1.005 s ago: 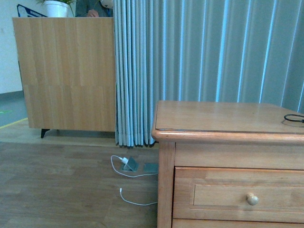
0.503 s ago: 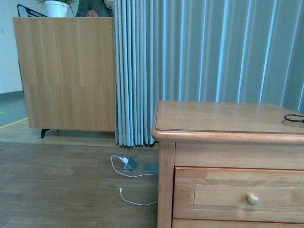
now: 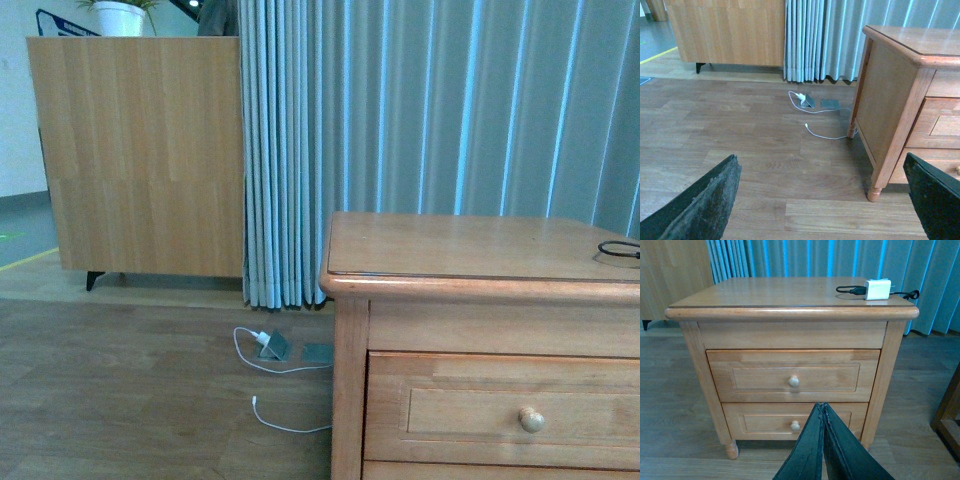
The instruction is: Place pink marker in drawer with both arms
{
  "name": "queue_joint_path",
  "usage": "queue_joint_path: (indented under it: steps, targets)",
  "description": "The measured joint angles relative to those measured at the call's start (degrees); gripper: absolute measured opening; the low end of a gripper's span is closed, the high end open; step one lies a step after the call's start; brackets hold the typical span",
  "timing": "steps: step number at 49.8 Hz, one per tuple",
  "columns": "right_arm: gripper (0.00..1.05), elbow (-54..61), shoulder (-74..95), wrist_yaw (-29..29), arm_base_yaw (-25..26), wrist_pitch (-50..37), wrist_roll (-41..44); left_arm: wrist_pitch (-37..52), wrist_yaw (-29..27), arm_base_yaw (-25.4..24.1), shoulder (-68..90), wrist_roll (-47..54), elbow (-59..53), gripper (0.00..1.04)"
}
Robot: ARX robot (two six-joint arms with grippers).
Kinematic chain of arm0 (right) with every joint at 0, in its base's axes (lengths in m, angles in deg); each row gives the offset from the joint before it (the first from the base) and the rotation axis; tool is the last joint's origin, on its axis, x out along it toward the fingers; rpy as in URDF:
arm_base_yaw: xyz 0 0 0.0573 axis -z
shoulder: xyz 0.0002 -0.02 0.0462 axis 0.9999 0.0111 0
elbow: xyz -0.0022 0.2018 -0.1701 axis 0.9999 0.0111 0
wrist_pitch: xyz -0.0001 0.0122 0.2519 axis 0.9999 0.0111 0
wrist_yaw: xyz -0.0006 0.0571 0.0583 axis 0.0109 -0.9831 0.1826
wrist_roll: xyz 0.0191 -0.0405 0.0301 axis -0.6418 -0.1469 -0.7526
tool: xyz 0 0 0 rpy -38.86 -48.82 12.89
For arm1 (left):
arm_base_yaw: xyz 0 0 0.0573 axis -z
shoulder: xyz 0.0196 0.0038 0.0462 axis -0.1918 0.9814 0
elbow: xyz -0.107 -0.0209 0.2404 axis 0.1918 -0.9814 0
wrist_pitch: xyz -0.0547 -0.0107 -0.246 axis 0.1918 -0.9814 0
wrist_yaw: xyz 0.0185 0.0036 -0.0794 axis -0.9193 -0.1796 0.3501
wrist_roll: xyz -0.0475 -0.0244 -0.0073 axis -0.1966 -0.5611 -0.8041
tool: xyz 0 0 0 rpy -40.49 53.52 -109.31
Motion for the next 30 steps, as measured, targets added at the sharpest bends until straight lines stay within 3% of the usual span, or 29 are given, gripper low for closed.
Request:
queue_joint_path:
  steps: [10, 14, 30]
  targets:
    - [0.01, 0.00, -2.97, 0.00, 0.00, 2.99, -0.02, 0.00, 0.00, 0.00, 0.00, 0.00, 0.00, 0.99]
    - [0.01, -0.04, -10.21, -0.02, 0.00, 12.09, 0.00, 0.00, -0.04, 0.00, 0.00, 0.00, 0.00, 0.99]
    - [0.01, -0.04, -12.41, 0.00, 0.00, 12.74, 0.00, -0.02, 0.00, 0.00, 0.00, 0.00, 0.00, 0.99]
